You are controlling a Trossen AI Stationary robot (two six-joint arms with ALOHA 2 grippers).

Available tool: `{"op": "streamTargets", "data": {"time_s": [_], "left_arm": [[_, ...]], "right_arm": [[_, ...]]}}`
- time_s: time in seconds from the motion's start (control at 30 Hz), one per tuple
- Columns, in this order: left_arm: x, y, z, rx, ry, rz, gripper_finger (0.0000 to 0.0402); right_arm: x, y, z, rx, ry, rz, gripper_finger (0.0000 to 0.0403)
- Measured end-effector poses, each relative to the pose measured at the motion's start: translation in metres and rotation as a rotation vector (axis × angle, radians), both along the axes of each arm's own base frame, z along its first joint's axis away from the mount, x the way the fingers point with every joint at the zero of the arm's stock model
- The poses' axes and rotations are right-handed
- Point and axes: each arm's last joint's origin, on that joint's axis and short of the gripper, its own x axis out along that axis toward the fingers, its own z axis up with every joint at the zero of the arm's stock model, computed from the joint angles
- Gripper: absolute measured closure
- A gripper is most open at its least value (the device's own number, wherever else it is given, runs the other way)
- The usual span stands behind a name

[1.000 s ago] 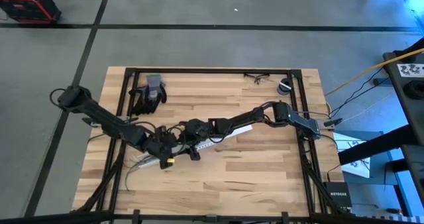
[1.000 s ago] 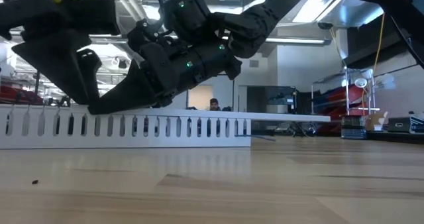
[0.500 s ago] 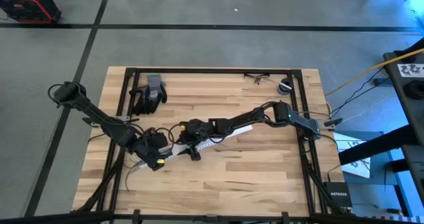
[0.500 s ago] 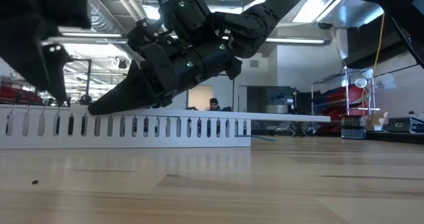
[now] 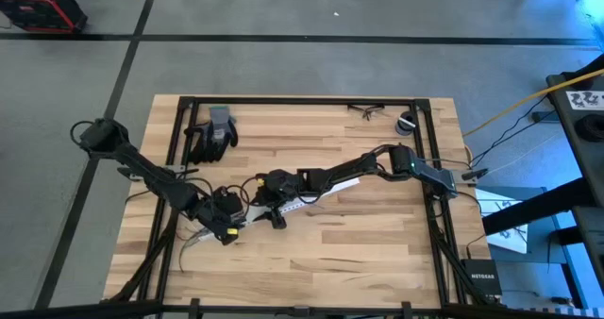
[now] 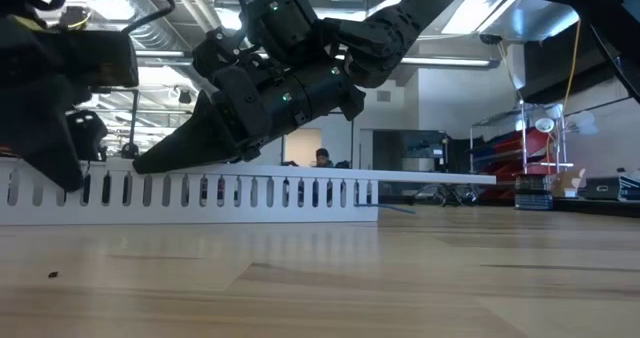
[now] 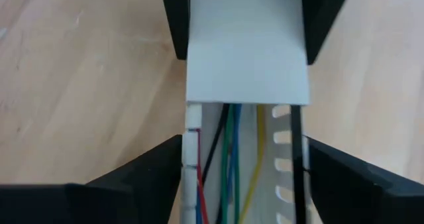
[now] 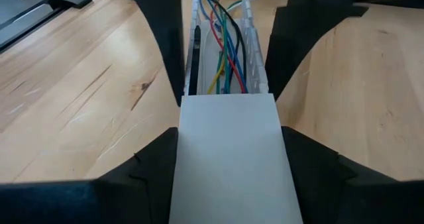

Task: Ziptie cables
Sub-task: Close the white cable duct

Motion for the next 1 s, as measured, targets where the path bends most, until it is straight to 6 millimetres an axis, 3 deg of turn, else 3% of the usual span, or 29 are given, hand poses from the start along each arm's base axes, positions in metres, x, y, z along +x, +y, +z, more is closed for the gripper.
{"op": "streamTargets", "data": {"time_s": [0.27,0.7,0.83,1.0], "left_arm": [[0.006,-0.003,-0.008,0.045,-0.007,-0.014,0.0180],[0.029,0.003,-0.017,0.089,-0.071,-0.096,0.0186],[0.032,0.007,-0.016,0.077,-0.065,-0.101,0.0171],[0.040,0.020,-0.016,0.029,-0.044,-0.083,0.0121]], "right_arm": [[0.000,0.000,0.001,0.016,0.000,-0.007,0.0180],[0.000,0.002,0.001,0.094,0.007,-0.002,0.0180],[-0.001,0.002,0.001,0.088,0.022,-0.009,0.0180],[0.001,0.000,0.003,0.045,-0.001,-0.037,0.0180]]}}
